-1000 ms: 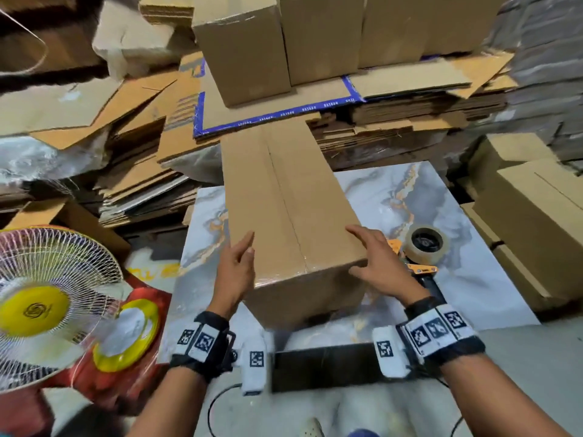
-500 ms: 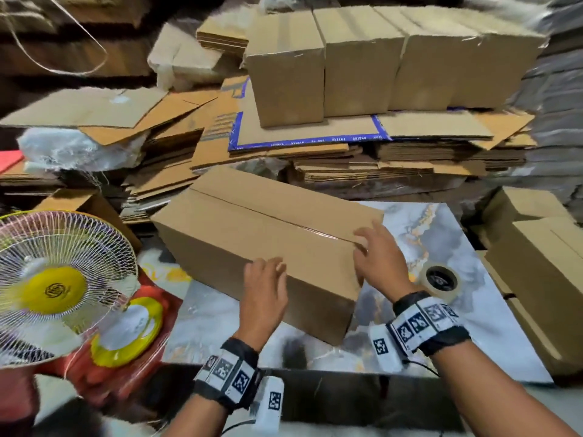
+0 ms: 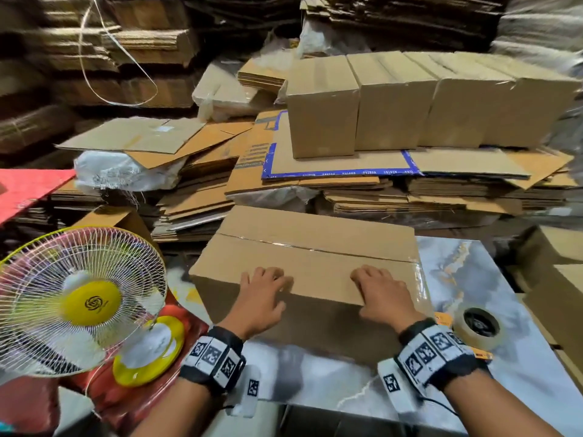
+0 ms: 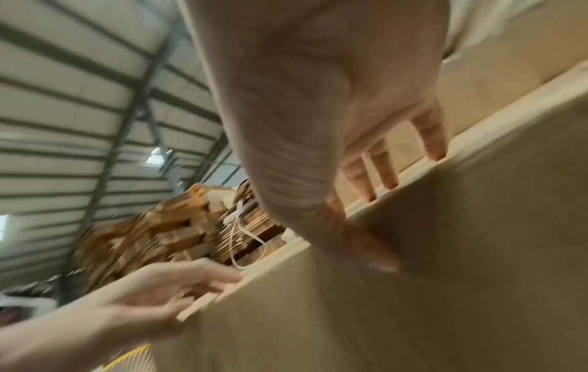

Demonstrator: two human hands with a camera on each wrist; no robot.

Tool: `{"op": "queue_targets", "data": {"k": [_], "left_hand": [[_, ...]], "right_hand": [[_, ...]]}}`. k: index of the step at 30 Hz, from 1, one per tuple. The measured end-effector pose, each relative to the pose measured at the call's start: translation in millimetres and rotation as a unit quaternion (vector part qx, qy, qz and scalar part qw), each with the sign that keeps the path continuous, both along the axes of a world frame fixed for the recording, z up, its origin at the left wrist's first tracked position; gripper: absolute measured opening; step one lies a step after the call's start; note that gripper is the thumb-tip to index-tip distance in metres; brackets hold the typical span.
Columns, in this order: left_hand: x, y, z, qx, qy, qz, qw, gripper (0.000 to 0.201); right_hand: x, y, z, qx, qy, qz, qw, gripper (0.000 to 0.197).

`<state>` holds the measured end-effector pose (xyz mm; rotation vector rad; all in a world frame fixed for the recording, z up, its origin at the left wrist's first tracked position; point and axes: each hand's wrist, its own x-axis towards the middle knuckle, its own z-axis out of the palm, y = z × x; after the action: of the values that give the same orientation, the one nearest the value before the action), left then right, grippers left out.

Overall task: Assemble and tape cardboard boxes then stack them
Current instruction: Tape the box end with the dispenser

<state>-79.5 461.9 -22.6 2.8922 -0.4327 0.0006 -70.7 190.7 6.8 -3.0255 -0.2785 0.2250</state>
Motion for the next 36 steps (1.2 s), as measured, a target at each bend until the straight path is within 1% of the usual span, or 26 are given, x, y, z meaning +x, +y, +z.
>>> {"op": "queue_targets", "data": {"k": [1,2,4,5,6,7,9,11,13,15,18,20,23,25,27,28,29,30,31,33,34,36], "left_hand": [[-1,6,2,-0.055,-0.009,-0.004,0.998,0.049],[0,15,2,-0.087,-0.030,0.015,0.996,0.047],[13,38,2,-0.103,-0.089,0.100,0.986,0.055],[22,52,0,-0.099,-0.098,0.156,0.978,0.059],[30,66,0,-0.094,-0.078,0.215,0.969,0.058],[37,77,-2,-0.102,-0.041,0.259,0.960,0.058],[46,86,-6,-0.129,0.029,0.293,0.947,0.054],[43,81,-9,-0.106,0.044,0.294,0.949,0.046],[34,69,-12,-0.086,0.037,0.293,0.952,0.050],[18,51,-11,-0.090,0.028,0.293,0.951,0.054],[-9,14,-6,-0.094,0.009,0.283,0.955,0.051],[-28,-10,-5,-0.095,0.000,0.242,0.965,0.042],[-41,-25,-6,-0.141,-0.016,0.151,0.978,0.028],[-34,-23,-4,-0.164,-0.027,0.133,0.977,0.022],[-15,-15,2,-0.174,-0.081,0.153,0.969,0.018],[-1,-9,6,-0.189,-0.113,0.170,0.961,0.016],[15,-1,10,-0.202,-0.135,0.190,0.951,0.018],[32,8,13,-0.209,-0.141,0.209,0.945,0.025],[48,16,15,-0.212,-0.130,0.222,0.943,0.033],[75,27,17,-0.218,-0.071,0.212,0.950,0.049],[83,28,16,-0.217,-0.038,0.198,0.955,0.054],[91,25,14,-0.191,-0.007,0.172,0.966,0.056]], "right_hand": [[5,-4,4,-0.008,0.005,-0.019,1.000,0.064],[9,-7,7,-0.021,0.008,-0.035,0.999,0.061],[12,-5,7,-0.036,0.012,-0.045,0.998,0.058],[13,-2,5,-0.036,0.013,-0.035,0.999,0.058],[12,3,2,-0.034,0.010,-0.021,0.999,0.058],[11,8,-2,-0.032,0.003,-0.009,0.999,0.059],[11,17,-7,-0.029,-0.021,-0.002,0.999,0.056],[15,21,-11,-0.019,-0.038,-0.015,0.999,0.052],[21,16,-12,0.003,-0.057,-0.039,0.998,0.050],[28,5,-14,0.026,-0.086,-0.080,0.993,0.051],[34,-9,-14,0.058,-0.107,-0.145,0.982,0.043],[33,-12,-14,0.058,-0.116,-0.165,0.978,0.035],[28,-14,-17,0.072,-0.118,-0.175,0.975,0.040],[22,-15,-20,0.108,-0.116,-0.194,0.968,0.046],[14,-15,-22,0.168,-0.118,-0.222,0.953,0.050],[9,-13,-23,0.203,-0.117,-0.232,0.944,0.050],[3,-10,-24,0.238,-0.115,-0.240,0.934,0.048],[-3,-6,-25,0.270,-0.114,-0.250,0.923,0.044],[-10,-2,-26,0.300,-0.118,-0.259,0.911,0.037],[-23,6,-27,0.345,-0.132,-0.269,0.890,0.024],[-28,9,-29,0.361,-0.133,-0.265,0.884,0.021],[-34,13,-32,0.401,-0.106,-0.234,0.879,0.026]]}}
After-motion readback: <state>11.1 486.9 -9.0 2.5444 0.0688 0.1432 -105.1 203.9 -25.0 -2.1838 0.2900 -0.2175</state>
